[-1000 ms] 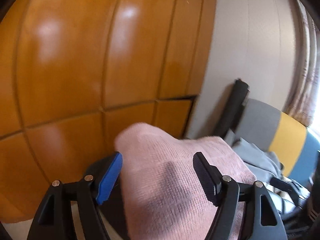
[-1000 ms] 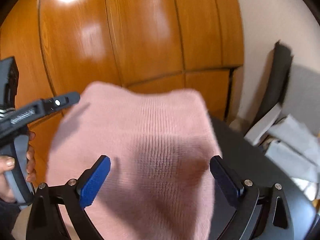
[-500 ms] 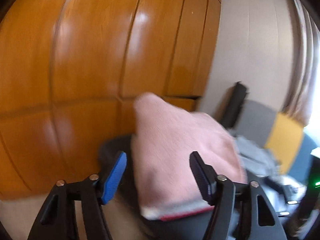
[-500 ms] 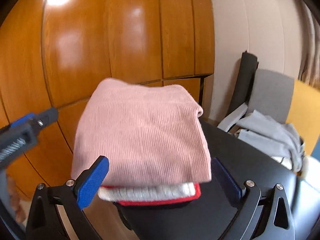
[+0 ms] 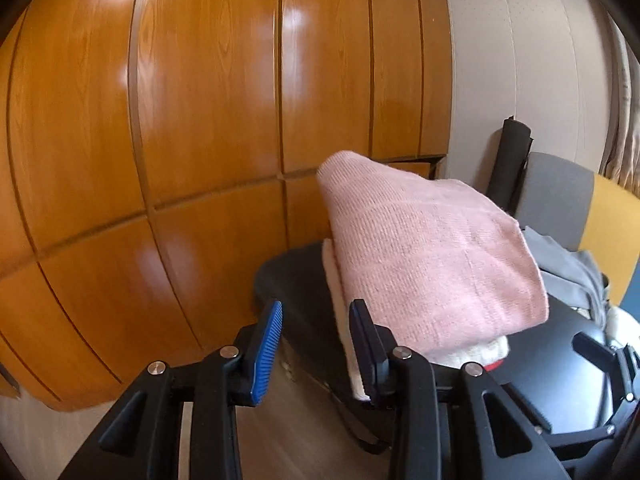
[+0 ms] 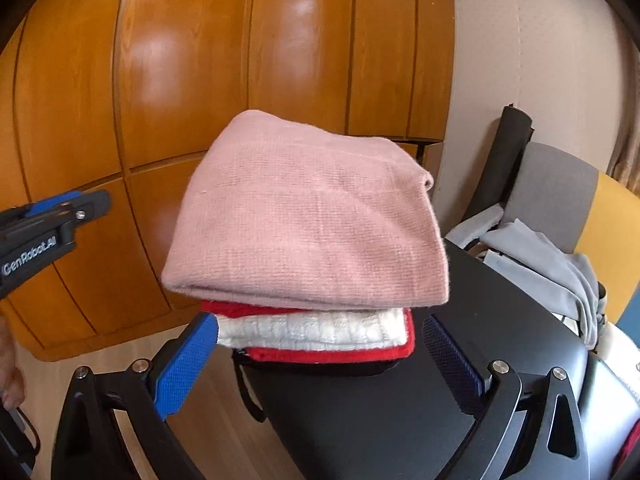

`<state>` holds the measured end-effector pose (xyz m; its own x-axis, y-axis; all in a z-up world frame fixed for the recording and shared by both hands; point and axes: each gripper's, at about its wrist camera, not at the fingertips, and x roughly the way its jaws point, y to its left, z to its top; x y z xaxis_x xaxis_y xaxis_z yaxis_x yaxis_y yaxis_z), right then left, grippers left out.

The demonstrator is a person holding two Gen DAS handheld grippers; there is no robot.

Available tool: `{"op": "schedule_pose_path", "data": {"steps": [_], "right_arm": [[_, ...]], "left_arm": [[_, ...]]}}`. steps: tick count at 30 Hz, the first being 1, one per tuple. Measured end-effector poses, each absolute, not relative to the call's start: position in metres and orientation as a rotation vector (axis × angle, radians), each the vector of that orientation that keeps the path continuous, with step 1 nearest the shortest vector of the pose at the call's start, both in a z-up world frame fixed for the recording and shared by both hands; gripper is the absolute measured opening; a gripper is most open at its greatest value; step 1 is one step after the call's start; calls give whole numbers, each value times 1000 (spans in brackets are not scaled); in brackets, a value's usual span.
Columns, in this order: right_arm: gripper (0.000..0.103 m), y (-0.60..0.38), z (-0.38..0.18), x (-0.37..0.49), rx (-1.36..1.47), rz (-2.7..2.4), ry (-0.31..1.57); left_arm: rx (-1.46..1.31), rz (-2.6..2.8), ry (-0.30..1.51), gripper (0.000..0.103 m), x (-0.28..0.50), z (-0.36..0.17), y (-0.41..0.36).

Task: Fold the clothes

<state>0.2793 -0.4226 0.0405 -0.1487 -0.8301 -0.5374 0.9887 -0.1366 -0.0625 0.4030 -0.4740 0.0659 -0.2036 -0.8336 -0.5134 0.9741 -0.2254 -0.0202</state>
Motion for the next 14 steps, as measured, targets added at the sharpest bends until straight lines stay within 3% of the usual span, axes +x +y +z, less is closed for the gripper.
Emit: {"op": "schedule_pose_path", "data": {"steps": [4, 14], "right_arm": [[103, -419, 40, 278, 435, -1666, 478], [103, -416, 29, 268, 498, -1673, 469]], "left_arm": [[466, -1797, 478, 37, 401, 56, -479], [445, -1766, 413, 37, 395, 54, -466]]}}
